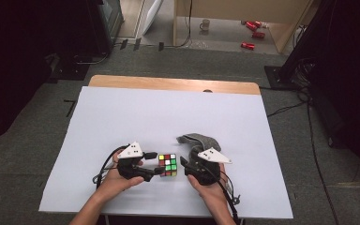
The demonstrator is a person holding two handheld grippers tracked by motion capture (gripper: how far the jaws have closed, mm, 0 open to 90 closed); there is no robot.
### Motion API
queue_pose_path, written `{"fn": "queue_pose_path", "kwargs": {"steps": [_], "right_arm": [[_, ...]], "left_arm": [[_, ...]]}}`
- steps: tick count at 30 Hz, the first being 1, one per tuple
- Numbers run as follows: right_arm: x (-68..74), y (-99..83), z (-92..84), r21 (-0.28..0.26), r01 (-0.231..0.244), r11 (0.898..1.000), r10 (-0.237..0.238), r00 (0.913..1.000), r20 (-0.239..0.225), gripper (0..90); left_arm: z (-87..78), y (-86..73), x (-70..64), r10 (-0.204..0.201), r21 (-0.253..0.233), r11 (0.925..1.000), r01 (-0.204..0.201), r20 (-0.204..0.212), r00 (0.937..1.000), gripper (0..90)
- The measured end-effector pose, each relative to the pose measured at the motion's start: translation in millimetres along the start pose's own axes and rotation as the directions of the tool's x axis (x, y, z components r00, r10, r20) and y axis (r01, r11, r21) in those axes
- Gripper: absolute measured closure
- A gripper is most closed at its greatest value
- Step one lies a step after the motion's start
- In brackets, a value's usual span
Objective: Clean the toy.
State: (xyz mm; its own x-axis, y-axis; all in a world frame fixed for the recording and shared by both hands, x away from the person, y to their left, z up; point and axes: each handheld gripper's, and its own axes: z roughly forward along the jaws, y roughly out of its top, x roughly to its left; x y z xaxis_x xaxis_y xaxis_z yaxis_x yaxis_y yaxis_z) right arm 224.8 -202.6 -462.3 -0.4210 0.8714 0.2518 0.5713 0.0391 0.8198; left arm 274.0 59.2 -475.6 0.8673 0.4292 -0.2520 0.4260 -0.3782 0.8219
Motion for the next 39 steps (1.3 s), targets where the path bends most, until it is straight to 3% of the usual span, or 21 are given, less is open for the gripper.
{"fn": "queue_pose_path", "kwargs": {"steps": [12,21,25,30,34,39], "right_arm": [[9.3,-3.3,8.3,0.024,-0.021,0.999,0.023,0.9962,-0.084,59.0],[12.3,-3.6,9.1,0.029,-0.020,0.999,0.023,0.9929,-0.117,67.0],[13.0,-3.8,8.8,0.031,-0.020,0.999,0.024,0.9913,-0.130,70.0],[14.7,-4.1,9.7,0.043,-0.014,0.999,0.021,0.9872,-0.158,66.7],[10.5,-3.7,9.7,0.046,-0.037,0.998,0.044,0.9868,-0.156,66.0],[6.9,-3.1,9.6,0.051,-0.053,0.997,0.061,0.9858,-0.157,63.5]], "left_arm": [[-0.7,1.0,5.1,-0.056,-0.016,0.9983,0.057,0.022,0.9982,35.4],[1.1,1.0,6.0,-0.080,-0.012,0.9967,0.080,0.048,0.9957,38.9],[1.0,0.8,5.5,-0.077,-0.012,0.9969,0.078,0.053,0.9956,40.2],[1.1,0.5,4.4,-0.069,-0.014,0.9975,0.069,0.060,0.9959,44.0],[6.5,-4.4,1.0,-0.027,0.050,0.9985,0.024,0.062,0.9977,46.4],[5.3,-2.5,2.1,-0.034,0.042,0.9986,0.032,0.052,0.9981,44.0]]}}
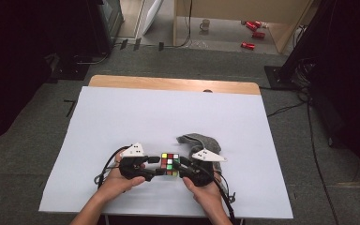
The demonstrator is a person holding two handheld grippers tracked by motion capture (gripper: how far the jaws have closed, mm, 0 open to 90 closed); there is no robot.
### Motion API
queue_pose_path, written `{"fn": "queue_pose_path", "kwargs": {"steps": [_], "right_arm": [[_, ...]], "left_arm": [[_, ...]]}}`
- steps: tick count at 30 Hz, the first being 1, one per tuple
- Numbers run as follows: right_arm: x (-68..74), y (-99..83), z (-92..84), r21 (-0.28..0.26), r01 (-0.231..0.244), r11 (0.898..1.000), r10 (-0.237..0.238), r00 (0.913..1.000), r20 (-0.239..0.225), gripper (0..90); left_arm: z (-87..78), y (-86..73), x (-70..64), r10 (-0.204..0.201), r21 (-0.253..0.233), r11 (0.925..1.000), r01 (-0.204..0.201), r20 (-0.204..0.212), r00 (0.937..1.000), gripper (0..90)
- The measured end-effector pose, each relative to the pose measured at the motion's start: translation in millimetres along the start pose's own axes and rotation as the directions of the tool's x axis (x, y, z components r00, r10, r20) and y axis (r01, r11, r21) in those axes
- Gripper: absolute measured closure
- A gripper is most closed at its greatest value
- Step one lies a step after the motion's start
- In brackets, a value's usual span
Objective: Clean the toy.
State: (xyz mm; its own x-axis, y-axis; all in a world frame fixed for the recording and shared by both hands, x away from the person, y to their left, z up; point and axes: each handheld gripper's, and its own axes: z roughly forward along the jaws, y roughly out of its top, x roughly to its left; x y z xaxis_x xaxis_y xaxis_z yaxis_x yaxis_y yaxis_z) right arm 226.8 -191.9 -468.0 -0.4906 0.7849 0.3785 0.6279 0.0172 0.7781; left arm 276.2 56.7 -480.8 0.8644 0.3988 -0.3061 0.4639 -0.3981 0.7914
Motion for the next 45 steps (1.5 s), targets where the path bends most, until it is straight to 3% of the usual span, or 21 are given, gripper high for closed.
{"fn": "queue_pose_path", "kwargs": {"steps": [6,11,13,16,21,23,24,26,27,35,42,45], "right_arm": [[-2.0,0.4,0.1,-0.003,-0.012,1.000,0.012,0.9999,0.007,60.1],[-4.6,1.1,-0.1,-0.005,-0.029,1.000,0.029,0.9996,0.005,62.7],[-5.0,1.3,-0.6,-0.010,-0.031,0.999,0.031,0.9994,0.014,63.7],[-5.6,1.6,-0.9,-0.012,-0.037,0.999,0.037,0.9992,0.018,63.6],[-10.2,2.4,-3.3,-0.017,-0.047,0.999,0.047,0.9986,0.024,62.0],[-12.7,2.6,-4.8,-0.019,-0.053,0.998,0.054,0.9981,0.028,61.9],[-14.9,2.5,-5.2,-0.020,-0.055,0.998,0.056,0.9979,0.032,61.6],[-15.6,2.3,-5.2,-0.020,-0.057,0.998,0.057,0.9978,0.034,61.5],[-16.2,2.0,-4.9,-0.016,-0.059,0.998,0.059,0.9977,0.034,61.4],[-16.5,1.7,-4.6,-0.011,-0.060,0.998,0.060,0.9976,0.034,60.9],[-17.3,1.8,-4.5,-0.006,-0.064,0.998,0.064,0.9974,0.031,60.8],[-19.0,1.8,-4.4,0.001,-0.082,0.997,0.082,0.9965,0.016,61.3]], "left_arm": [[-2.4,3.0,1.1,-0.023,-0.024,0.9994,0.023,0.002,0.9997,40.7],[-4.3,8.8,6.9,-0.077,-0.066,0.9948,0.077,0.008,0.9970,36.2],[-2.4,11.5,11.5,-0.120,-0.080,0.9894,0.121,0.014,0.9927,37.0],[-0.4,12.8,13.0,-0.133,-0.077,0.9878,0.135,0.033,0.9906,37.0],[4.7,13.4,11.3,-0.088,-0.048,0.9947,0.091,0.056,0.9945,29.1],[6.3,11.7,11.5,-0.075,-0.045,0.9958,0.079,0.096,0.9926,25.2],[8.6,11.0,8.4,-0.050,-0.037,0.9979,0.054,0.096,0.9942,21.4],[9.9,11.0,6.8,-0.038,-0.031,0.9987,0.041,0.091,0.9951,16.1],[12.2,10.7,4.9,-0.014,-0.024,0.9996,0.016,0.073,0.9973,15.7],[24.1,7.4,3.2,0.028,0.035,0.9990,-0.028,-0.005,0.9996,14.4],[32.8,6.0,-1.0,0.084,0.057,0.9950,-0.082,-0.036,0.9958,15.3],[35.2,5.5,-5.7,0.129,0.060,0.9904,-0.125,-0.075,0.9887,18.0]]}}
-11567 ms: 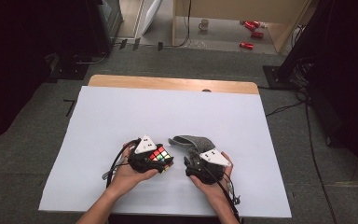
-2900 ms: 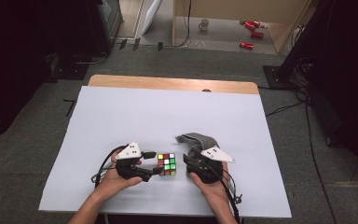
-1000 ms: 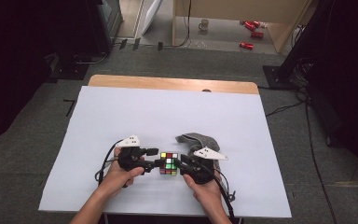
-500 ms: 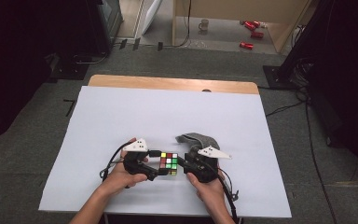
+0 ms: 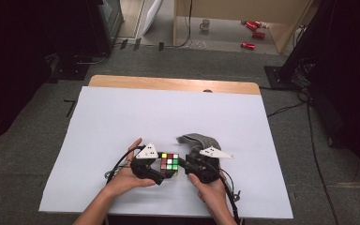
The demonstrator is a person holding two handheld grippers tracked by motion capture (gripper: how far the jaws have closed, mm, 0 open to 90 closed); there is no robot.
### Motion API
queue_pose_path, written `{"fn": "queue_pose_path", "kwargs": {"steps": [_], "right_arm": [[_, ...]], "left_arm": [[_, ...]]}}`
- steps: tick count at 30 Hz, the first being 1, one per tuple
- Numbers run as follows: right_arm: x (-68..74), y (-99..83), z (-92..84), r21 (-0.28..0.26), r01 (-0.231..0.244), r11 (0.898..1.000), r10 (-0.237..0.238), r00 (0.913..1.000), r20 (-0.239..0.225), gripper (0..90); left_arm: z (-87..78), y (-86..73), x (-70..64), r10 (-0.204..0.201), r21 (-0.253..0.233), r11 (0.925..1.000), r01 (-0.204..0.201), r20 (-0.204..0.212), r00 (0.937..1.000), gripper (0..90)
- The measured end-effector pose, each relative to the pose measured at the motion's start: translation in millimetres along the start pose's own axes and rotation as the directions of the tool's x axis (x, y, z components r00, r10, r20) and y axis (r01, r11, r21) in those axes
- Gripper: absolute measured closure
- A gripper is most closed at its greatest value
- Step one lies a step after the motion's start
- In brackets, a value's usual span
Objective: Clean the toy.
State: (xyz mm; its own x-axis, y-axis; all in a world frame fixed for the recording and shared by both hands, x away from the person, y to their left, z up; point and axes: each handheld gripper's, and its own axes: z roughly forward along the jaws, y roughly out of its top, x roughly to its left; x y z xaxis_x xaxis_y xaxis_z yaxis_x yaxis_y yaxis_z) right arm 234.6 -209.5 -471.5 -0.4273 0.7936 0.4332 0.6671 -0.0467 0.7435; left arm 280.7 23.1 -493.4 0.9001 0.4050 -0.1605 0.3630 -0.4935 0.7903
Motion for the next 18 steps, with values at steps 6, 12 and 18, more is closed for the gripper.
{"fn": "queue_pose_path", "kwargs": {"steps": [6,12,18], "right_arm": [[-2.3,-1.2,1.0,0.012,-0.026,1.000,0.026,0.9995,-0.015,65.2],[-3.5,-0.7,-0.2,0.010,-0.045,0.999,0.045,0.9989,-0.009,68.5],[-5.3,1.5,-3.8,-0.006,-0.065,0.998,0.064,0.9975,-0.029,67.4]], "left_arm": [[0.5,-0.5,-3.8,0.027,-0.004,0.9996,-0.027,-0.028,0.9993,20.3],[-1.6,-2.3,-12.5,0.105,-0.021,0.9941,-0.107,-0.060,0.9927,28.5],[-1.9,-3.8,-18.4,0.151,-0.020,0.9880,-0.153,-0.077,0.9854,33.1]]}}
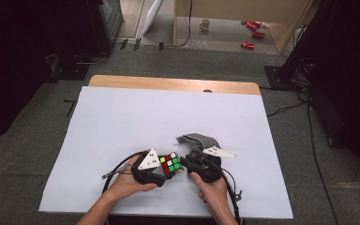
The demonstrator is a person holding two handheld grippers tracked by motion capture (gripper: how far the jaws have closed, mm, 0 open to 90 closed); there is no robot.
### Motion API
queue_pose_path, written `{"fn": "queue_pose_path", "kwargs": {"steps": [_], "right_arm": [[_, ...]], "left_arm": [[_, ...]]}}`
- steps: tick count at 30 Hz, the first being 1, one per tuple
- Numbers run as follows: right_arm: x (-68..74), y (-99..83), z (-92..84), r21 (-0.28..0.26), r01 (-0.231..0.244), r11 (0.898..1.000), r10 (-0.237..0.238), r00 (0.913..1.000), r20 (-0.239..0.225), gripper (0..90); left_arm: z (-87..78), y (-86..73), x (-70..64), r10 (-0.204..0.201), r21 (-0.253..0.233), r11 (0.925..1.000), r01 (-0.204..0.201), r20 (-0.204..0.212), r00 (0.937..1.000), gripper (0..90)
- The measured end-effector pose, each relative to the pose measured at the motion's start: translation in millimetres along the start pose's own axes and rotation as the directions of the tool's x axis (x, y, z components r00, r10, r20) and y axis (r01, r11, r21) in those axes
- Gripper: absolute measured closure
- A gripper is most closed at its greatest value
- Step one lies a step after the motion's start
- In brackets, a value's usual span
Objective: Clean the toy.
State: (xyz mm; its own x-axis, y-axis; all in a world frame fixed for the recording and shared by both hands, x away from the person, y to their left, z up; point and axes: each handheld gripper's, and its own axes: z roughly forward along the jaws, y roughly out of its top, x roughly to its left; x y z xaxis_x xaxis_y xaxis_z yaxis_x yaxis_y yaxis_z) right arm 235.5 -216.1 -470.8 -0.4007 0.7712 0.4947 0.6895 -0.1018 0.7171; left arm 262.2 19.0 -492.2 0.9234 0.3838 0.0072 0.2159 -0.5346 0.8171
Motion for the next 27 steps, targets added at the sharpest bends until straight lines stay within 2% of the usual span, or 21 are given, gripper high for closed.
{"fn": "queue_pose_path", "kwargs": {"steps": [8,15,21,24,27], "right_arm": [[-0.3,1.9,-3.3,-0.002,-0.005,1.000,0.005,0.9998,-0.019,64.4],[2.9,2.4,-3.3,-0.003,-0.006,1.000,0.006,0.9995,-0.033,65.8],[2.7,2.2,-2.4,0.005,-0.025,1.000,0.025,0.9988,-0.042,66.7],[0.9,2.1,-1.9,0.016,-0.044,0.999,0.045,0.9980,-0.045,67.0],[0.6,2.0,-1.9,0.017,-0.042,0.999,0.043,0.9980,-0.047,67.4]], "left_arm": [[-6.3,-2.4,0.1,-0.009,-0.038,0.9992,0.009,-0.004,1.0000,34.2],[-8.7,-4.3,-0.6,-0.007,-0.053,0.9986,0.007,-0.005,1.0000,34.0],[-11.9,-4.3,-1.1,-0.011,-0.080,0.9968,0.011,0.002,0.9999,33.2],[-11.9,-4.1,-2.3,0.001,-0.082,0.9966,-0.001,0.001,1.0000,33.2],[-12.1,-4.2,-2.8,0.004,-0.085,0.9964,-0.004,-0.001,1.0000,33.3]]}}
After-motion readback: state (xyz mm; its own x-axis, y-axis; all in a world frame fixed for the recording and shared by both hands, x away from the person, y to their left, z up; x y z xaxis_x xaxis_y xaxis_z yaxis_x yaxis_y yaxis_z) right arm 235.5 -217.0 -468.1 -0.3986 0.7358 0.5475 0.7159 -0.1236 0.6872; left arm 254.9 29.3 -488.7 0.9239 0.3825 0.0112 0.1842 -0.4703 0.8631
